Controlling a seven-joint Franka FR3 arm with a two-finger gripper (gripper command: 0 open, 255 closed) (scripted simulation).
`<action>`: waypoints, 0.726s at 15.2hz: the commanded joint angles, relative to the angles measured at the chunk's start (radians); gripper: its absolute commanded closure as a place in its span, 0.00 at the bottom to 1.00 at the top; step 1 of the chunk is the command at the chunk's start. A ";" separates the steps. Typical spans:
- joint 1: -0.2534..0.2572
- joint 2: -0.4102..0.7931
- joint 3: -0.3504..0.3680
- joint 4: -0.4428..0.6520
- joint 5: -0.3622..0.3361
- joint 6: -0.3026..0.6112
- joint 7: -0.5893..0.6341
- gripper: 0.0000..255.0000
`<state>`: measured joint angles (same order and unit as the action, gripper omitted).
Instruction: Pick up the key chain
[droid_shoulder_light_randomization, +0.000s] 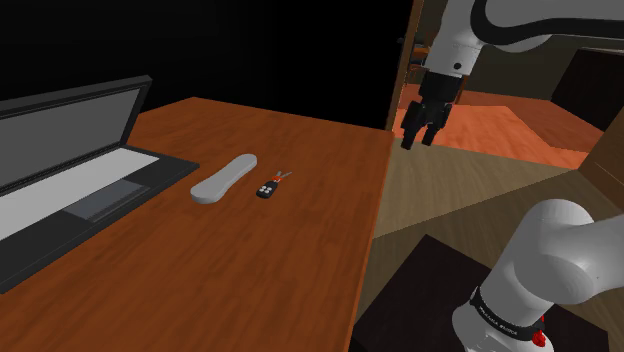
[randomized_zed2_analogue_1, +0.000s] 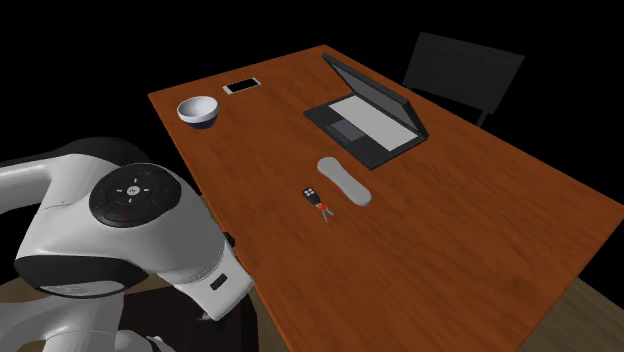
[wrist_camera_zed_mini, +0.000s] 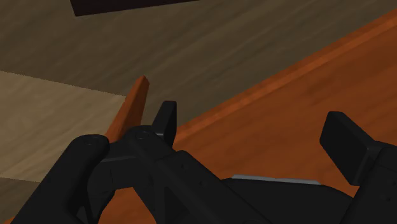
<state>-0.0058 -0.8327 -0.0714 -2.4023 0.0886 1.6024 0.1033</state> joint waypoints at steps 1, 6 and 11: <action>0.000 0.000 0.000 0.000 0.000 0.000 0.000 0.00; 0.034 0.121 0.105 0.051 0.047 0.079 0.100 0.00; 0.057 0.264 0.204 0.133 0.069 0.148 0.199 0.00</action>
<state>0.0468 -0.5939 0.1123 -2.2791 0.1536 1.7335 0.2813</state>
